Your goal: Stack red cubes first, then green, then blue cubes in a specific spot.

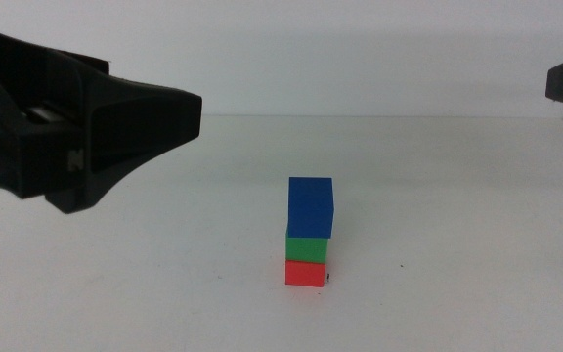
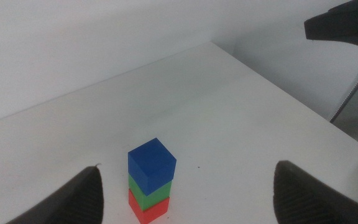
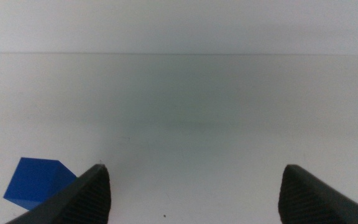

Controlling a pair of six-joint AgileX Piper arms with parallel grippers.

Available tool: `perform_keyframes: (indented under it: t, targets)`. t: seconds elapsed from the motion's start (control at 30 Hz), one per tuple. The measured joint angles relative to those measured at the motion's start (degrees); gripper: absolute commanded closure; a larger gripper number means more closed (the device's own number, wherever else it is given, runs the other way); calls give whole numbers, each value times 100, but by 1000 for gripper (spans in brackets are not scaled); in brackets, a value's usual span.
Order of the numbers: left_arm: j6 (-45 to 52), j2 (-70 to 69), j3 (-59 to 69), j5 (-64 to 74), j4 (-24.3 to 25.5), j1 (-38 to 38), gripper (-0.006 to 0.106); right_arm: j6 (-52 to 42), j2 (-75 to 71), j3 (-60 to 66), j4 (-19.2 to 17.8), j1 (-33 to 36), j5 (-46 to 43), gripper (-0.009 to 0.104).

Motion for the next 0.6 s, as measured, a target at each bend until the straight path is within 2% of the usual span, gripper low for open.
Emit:
perform_keyframes:
  t: [0.6]
  targets:
    - [8,-26,171,-493,-1,98,7,0,-13,26,16,-4,-163,2]
